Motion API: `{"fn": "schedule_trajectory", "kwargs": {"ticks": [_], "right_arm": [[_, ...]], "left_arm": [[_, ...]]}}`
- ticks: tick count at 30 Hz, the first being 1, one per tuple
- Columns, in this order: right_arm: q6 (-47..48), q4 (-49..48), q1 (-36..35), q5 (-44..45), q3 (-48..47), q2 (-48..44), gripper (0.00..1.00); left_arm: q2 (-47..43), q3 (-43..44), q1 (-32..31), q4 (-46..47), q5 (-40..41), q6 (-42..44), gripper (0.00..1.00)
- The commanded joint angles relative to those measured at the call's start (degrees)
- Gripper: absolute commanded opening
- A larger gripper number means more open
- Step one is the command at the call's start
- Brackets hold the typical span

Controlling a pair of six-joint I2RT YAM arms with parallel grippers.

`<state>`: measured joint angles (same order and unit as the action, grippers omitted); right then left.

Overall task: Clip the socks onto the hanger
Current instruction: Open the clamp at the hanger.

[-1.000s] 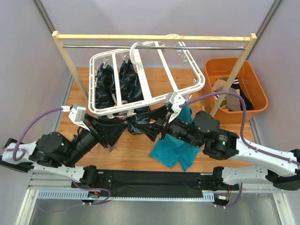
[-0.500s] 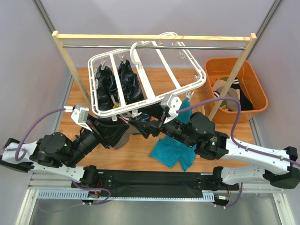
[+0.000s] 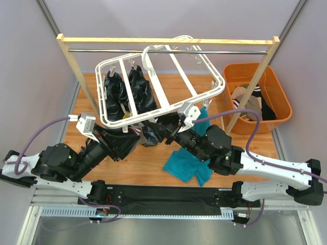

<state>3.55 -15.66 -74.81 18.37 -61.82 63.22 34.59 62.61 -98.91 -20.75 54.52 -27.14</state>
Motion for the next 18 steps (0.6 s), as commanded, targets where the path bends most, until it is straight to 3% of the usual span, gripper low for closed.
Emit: {"fn": "schedule_trajectory", "kwargs": {"ticks": [1,8,11,15,18], "right_arm": [[0.84,-5.00,0.01,2.02,0.39,-0.55,0.40],[-1.09,-4.12,0.01,-1.31,2.50,-4.24,0.15],[-2.84,-0.79,0.10,-2.81,1.88,-5.91,0.10],[-6.18,7.99,0.10,-4.57,-2.24,-6.09,0.00],[-8.82,20.53,0.10,-5.27,-7.68,-5.22,0.00]], "left_arm": [[0.74,2.08,-0.05,0.89,-0.20,0.24,0.51],[0.92,1.64,-0.05,2.64,-1.70,0.33,0.51],[0.83,1.38,-0.05,5.19,-4.24,0.50,0.51],[1.27,1.02,-0.05,10.46,-8.19,0.51,0.51],[2.67,1.99,-0.14,12.49,-11.19,-0.89,0.52]]}}
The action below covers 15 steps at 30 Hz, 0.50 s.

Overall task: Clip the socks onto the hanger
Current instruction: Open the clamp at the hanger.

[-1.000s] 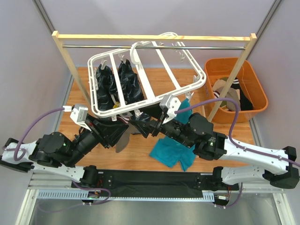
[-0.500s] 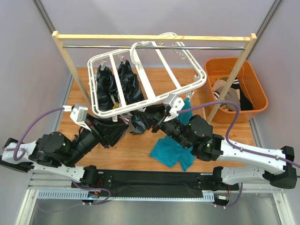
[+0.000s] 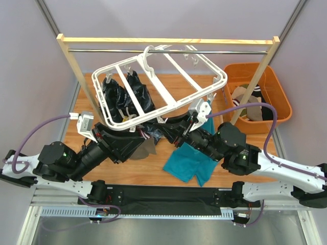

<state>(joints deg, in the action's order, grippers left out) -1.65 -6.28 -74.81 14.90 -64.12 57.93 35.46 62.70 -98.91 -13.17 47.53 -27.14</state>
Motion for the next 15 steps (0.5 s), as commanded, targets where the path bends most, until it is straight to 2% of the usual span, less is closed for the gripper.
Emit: {"fn": "schedule_trajectory", "kwargs": {"ticks": [1,4,8,11,15], "right_arm": [[-5.10,13.90,0.10,-2.41,-8.54,0.86,0.00],[-6.78,25.15,0.19,-2.76,-14.00,2.97,0.00],[-9.68,40.16,0.10,-4.26,-23.57,7.00,0.00],[-10.91,48.35,0.10,-4.96,-29.02,9.73,0.00],[-11.53,56.98,0.01,-5.40,-34.56,12.46,0.00]], "left_arm": [[2.41,2.69,-0.14,4.99,-5.33,-1.51,0.52],[4.17,3.31,-0.05,6.31,-7.01,-3.97,0.52],[5.76,3.40,-0.05,7.10,-5.43,-7.75,0.54],[5.58,2.43,-0.05,9.21,-4.99,-8.20,0.55],[5.14,0.06,-0.05,17.99,-8.06,-6.27,0.56]]}}
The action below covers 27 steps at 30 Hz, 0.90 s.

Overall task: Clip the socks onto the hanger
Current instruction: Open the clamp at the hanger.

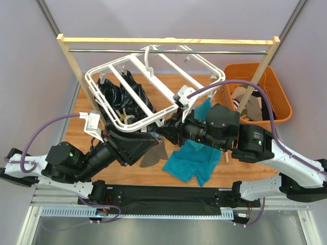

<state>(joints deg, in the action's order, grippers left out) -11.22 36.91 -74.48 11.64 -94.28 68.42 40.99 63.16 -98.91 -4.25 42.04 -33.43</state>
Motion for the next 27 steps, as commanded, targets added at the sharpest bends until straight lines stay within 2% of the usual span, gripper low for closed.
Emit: {"fn": "schedule_trajectory", "kwargs": {"ticks": [1,5,11,16,18,21,27], "right_arm": [[-1.96,15.55,-0.32,-2.32,-5.55,2.59,0.00],[-2.40,20.39,-0.32,-2.32,-7.67,3.73,0.00],[-3.45,19.88,-0.32,-4.25,-8.90,4.53,0.00],[-3.90,19.25,-0.49,-6.54,-8.81,4.00,0.00],[-3.37,20.13,-0.67,-6.54,-8.99,3.74,0.00],[-3.28,21.63,-0.58,-6.19,-9.17,3.04,0.00],[-3.28,22.33,-0.58,-4.52,-8.03,0.57,0.00]], "left_arm": [[-0.30,-0.14,-0.05,9.52,-2.84,0.64,0.56],[1.54,1.26,-0.05,12.68,-3.98,1.70,0.57],[6.55,5.39,-0.14,13.23,-3.11,2.67,0.57],[8.14,6.81,-0.05,7.07,5.58,1.79,0.56],[7.96,5.76,-0.05,5.57,10.31,1.61,0.56],[6.39,3.22,-0.05,5.92,12.62,0.82,0.57],[1.82,-1.45,-0.05,7.24,12.01,1.00,0.57]]}}
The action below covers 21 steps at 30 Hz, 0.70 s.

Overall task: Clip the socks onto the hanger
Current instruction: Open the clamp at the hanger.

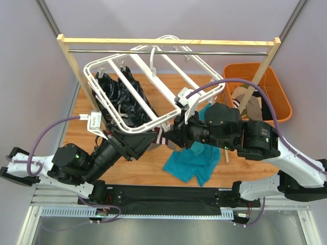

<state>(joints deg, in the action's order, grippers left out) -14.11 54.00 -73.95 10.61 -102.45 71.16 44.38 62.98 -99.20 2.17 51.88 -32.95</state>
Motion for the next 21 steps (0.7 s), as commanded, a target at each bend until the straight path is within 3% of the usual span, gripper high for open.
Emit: {"fn": "schedule_trajectory", "kwargs": {"ticks": [1,7,10,21], "right_arm": [[-0.48,4.81,-1.11,-3.58,0.85,-3.03,0.00],[-3.02,3.30,-1.11,-2.18,3.58,-6.02,0.06],[-5.74,7.59,-1.11,0.10,2.44,-7.95,0.00],[-7.52,20.88,-1.11,1.35,-2.92,-3.49,0.00]], "left_arm": [[-2.53,-1.46,0.23,0.12,2.44,0.17,0.57],[-5.88,-3.21,0.23,-1.82,0.68,-2.64,0.57],[-6.58,-3.04,0.23,-5.07,-1.16,-3.87,0.57],[-8.87,-3.48,0.23,-6.56,-10.56,-6.51,0.57]]}}
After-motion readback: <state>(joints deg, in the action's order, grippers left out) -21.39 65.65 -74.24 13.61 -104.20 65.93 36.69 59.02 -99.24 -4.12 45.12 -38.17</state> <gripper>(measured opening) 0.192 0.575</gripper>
